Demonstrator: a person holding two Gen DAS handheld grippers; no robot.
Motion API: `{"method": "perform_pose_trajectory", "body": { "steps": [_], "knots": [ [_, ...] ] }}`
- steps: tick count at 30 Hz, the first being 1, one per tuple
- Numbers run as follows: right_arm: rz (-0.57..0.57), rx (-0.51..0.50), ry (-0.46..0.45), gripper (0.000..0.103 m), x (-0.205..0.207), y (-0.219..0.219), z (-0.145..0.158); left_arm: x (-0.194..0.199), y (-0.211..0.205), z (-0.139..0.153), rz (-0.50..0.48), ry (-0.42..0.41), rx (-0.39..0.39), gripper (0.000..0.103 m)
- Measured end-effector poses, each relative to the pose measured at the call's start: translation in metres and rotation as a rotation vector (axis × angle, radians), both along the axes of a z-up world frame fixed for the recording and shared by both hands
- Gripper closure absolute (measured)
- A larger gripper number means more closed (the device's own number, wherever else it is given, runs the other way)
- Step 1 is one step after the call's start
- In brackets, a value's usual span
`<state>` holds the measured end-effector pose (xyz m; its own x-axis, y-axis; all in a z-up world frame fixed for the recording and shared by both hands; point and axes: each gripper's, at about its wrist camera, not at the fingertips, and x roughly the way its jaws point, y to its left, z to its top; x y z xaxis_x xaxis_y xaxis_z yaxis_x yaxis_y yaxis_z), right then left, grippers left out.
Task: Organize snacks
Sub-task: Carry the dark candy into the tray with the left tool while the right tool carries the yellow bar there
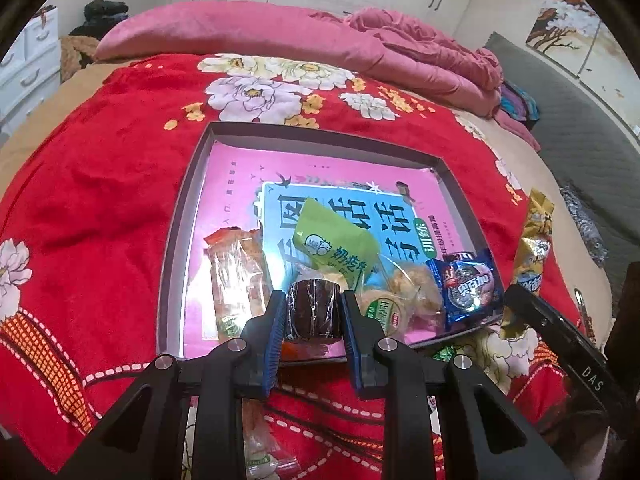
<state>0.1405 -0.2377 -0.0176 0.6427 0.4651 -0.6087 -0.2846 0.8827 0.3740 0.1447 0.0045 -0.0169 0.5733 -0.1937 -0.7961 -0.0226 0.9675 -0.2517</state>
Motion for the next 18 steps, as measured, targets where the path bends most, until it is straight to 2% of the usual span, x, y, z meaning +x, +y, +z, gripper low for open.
{"method": "perform_pose_trajectory", "body": {
  "steps": [18],
  "knots": [
    [0.074, -0.022, 0.046, 0.077, 0.017, 0.030, -0.019, 0.011, -0.001, -0.013, 0.008, 0.030, 0.035, 0.075]
  ]
}}
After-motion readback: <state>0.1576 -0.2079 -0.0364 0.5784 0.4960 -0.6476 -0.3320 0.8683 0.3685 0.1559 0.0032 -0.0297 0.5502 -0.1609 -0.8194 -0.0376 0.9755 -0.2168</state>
